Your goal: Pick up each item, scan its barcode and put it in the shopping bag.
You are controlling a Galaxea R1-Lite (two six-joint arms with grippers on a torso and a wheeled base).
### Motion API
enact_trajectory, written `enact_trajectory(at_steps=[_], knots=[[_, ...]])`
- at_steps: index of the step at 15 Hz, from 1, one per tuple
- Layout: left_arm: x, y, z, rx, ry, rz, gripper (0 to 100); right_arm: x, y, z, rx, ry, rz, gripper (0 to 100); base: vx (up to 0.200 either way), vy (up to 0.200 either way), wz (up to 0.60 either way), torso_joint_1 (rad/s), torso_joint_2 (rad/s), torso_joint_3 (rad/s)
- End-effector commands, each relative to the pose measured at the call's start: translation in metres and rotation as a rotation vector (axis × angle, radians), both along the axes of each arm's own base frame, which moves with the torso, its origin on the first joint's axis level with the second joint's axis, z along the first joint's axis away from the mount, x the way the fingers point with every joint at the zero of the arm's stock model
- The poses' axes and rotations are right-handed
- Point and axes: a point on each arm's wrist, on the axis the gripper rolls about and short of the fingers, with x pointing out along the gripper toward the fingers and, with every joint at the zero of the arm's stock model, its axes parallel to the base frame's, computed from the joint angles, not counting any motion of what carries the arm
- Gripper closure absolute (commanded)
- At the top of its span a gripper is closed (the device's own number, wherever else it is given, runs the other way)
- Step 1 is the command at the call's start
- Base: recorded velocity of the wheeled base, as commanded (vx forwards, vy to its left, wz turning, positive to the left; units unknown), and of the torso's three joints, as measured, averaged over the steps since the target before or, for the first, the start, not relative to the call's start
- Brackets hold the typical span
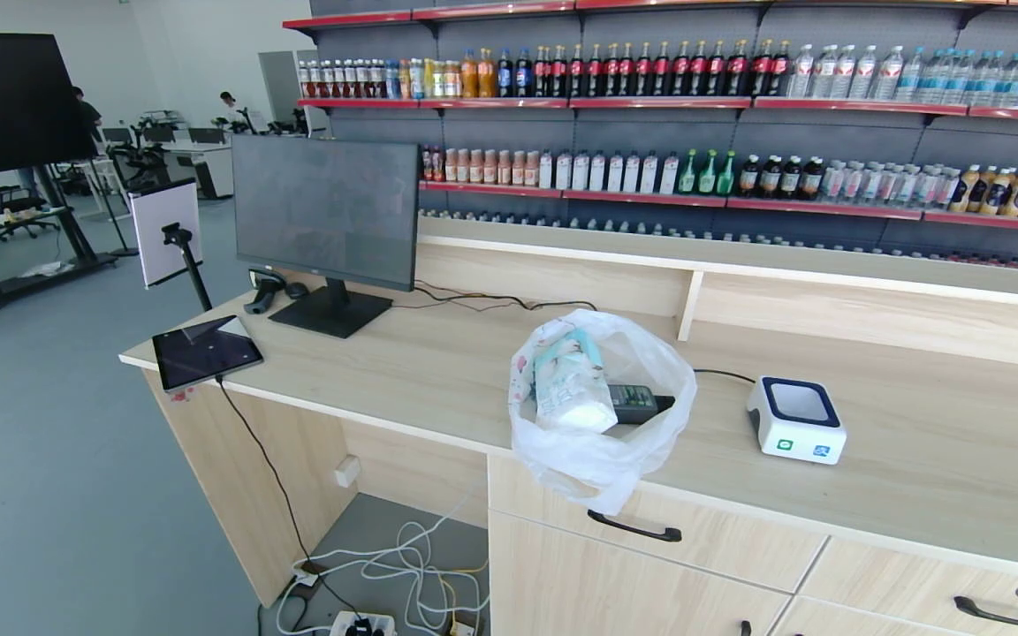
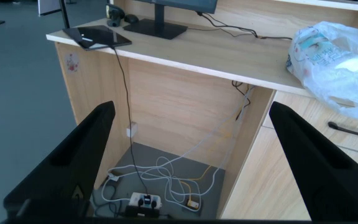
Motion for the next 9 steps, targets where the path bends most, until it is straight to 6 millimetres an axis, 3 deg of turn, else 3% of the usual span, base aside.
enact_trajectory(at_steps=[1, 9], knots=[[0.0000, 0.0000, 0.0000, 0.002, 0.000, -0.001, 0, 0.0002, 0.0000, 0.0001, -0.001, 0.002, 0.001, 0, 0.000, 0.000, 0.00, 0.000, 0.00, 0.000], [0.0000, 0.0000, 0.0000, -0.001, 0.000, 0.001, 0, 0.0002, 0.0000, 0.0001, -0.004, 0.002, 0.001, 0, 0.000, 0.000, 0.00, 0.000, 0.00, 0.000]])
